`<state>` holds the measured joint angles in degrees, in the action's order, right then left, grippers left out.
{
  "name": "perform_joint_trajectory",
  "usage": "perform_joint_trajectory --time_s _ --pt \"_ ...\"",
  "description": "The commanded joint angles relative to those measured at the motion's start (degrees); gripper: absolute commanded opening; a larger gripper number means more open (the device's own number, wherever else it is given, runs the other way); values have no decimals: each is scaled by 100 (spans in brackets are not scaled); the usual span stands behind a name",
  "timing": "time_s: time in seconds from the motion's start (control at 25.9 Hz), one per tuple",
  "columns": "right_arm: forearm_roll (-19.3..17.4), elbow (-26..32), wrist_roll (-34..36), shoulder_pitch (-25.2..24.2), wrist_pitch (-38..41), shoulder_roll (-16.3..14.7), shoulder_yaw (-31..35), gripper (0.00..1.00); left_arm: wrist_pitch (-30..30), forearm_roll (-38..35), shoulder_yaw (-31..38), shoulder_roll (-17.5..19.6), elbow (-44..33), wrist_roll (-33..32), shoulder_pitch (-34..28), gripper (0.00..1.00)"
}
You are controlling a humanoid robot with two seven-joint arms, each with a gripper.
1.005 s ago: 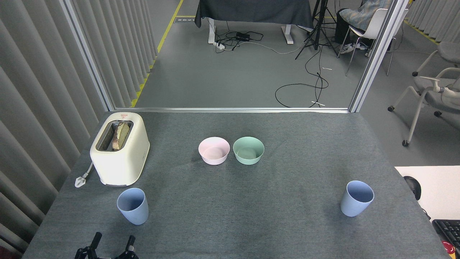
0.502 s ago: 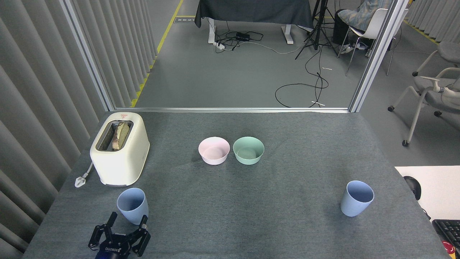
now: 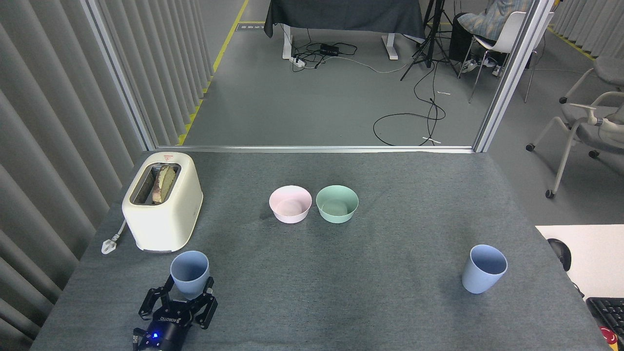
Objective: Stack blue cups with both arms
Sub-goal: 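Grasp the blue cup nearest the left gripper and lift it, then carry the cup toward the table center and set it down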
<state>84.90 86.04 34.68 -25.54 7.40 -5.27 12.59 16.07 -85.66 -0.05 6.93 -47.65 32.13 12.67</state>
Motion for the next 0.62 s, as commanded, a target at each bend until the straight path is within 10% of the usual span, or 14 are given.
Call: perform_joint_trajectory --time_s 0.0,0.58 --pt "0 0 4 -3 7 0 33 100 -69 -3 -161 10 98 30 42 36" --pt "9 0 4 6 7 0 24 100 282 -592 -1383 -60 -1845 12 -1118 33"
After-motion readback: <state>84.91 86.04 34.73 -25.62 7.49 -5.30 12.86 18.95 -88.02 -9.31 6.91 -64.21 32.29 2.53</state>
